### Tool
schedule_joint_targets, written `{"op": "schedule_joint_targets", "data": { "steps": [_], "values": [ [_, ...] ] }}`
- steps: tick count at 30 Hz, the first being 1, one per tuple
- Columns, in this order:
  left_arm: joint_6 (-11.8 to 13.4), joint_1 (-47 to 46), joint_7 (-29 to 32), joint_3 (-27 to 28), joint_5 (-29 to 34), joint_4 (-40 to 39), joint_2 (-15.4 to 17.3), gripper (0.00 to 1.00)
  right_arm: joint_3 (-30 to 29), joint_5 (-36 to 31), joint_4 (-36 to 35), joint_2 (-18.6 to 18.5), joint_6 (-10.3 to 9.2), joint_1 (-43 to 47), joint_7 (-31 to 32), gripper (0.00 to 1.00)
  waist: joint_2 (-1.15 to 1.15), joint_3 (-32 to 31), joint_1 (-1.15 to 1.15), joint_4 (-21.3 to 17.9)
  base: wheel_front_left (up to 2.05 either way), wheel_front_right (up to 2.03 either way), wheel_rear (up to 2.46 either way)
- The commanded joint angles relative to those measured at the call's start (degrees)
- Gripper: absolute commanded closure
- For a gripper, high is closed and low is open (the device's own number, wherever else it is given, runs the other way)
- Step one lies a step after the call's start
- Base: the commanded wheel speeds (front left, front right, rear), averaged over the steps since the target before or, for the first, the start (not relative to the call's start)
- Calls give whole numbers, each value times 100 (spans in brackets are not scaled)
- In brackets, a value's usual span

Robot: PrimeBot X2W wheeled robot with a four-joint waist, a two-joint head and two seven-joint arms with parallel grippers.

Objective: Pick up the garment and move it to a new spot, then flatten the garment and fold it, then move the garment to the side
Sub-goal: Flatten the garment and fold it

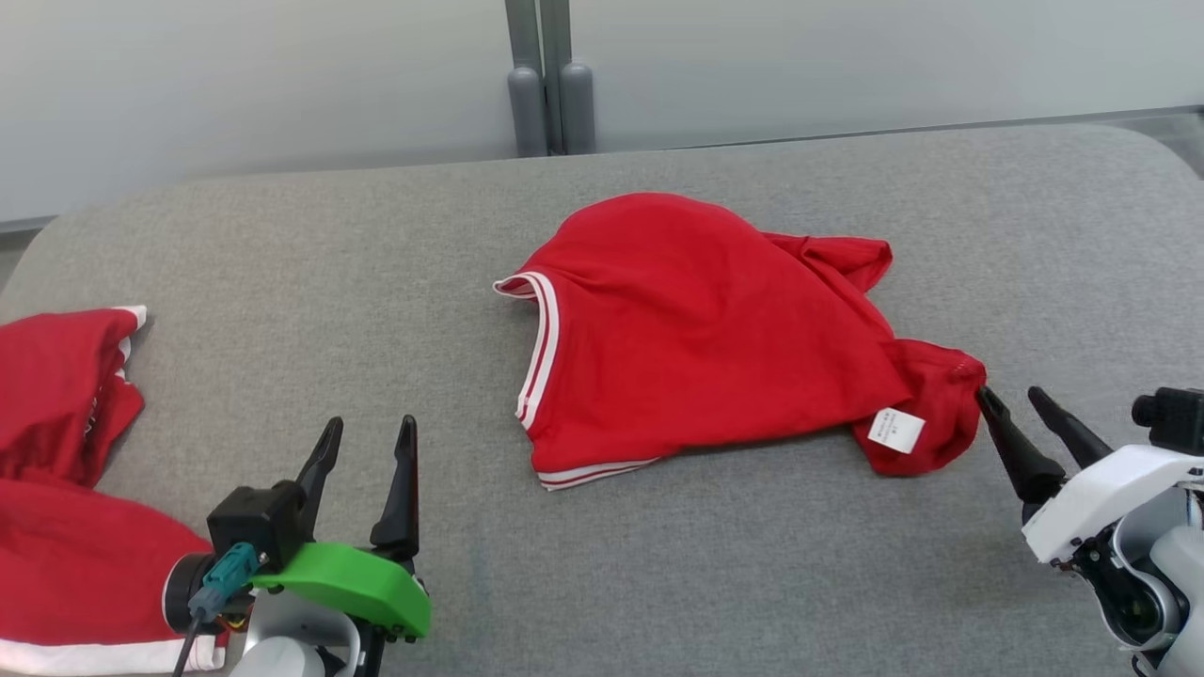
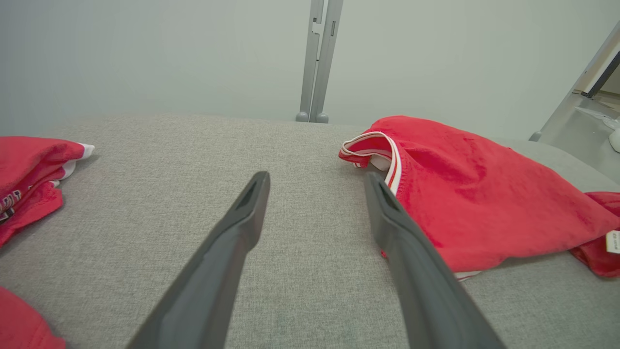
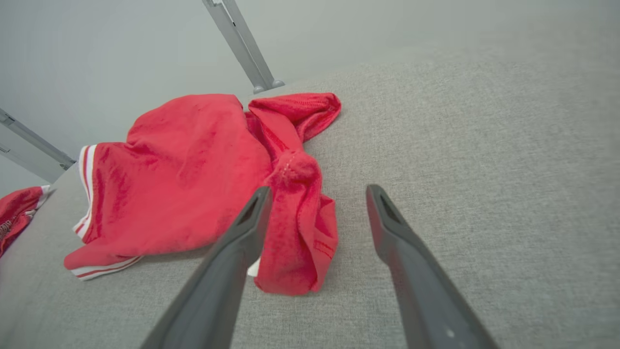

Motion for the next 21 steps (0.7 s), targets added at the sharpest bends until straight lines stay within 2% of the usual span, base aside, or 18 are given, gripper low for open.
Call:
{"op": "schedule_joint_targets", "data": {
  "steps": [1,2,5,8,13,17,21],
  "values": [
    [28,83,-23,40,-25,-41,61,0,-288,-223,-130,78,-2,155,-48,0,0,-85,0,-87,0,0,0],
    [38,103,-30,45,-33,-46,69,0,-507,-333,-221,120,-2,177,-54,0,0,-98,0,-105,0,0,0],
    [65,186,-49,56,-52,-84,79,0,-1600,-1073,-809,609,-2,699,-44,0,0,-169,0,-176,0,0,0],
    [66,213,-26,31,-80,-124,66,0,-2212,-1691,-1363,1075,-3,1153,-45,0,0,-189,0,-212,0,0,0],
    [2,122,82,-87,-48,-135,86,0,-2400,-2253,-1747,1523,-2,1613,-46,0,0,-162,0,-266,0,0,0],
    [-100,-73,269,-159,-167,-113,2,0,-2432,-2392,-1835,1605,-2,1629,-41,0,0,-78,0,-318,0,0,0],
    [-251,-449,966,-333,-350,168,-58,0,-2463,-2469,-1889,1627,-2,1544,0,0,0,60,0,-407,0,0,0]
  ]
}}
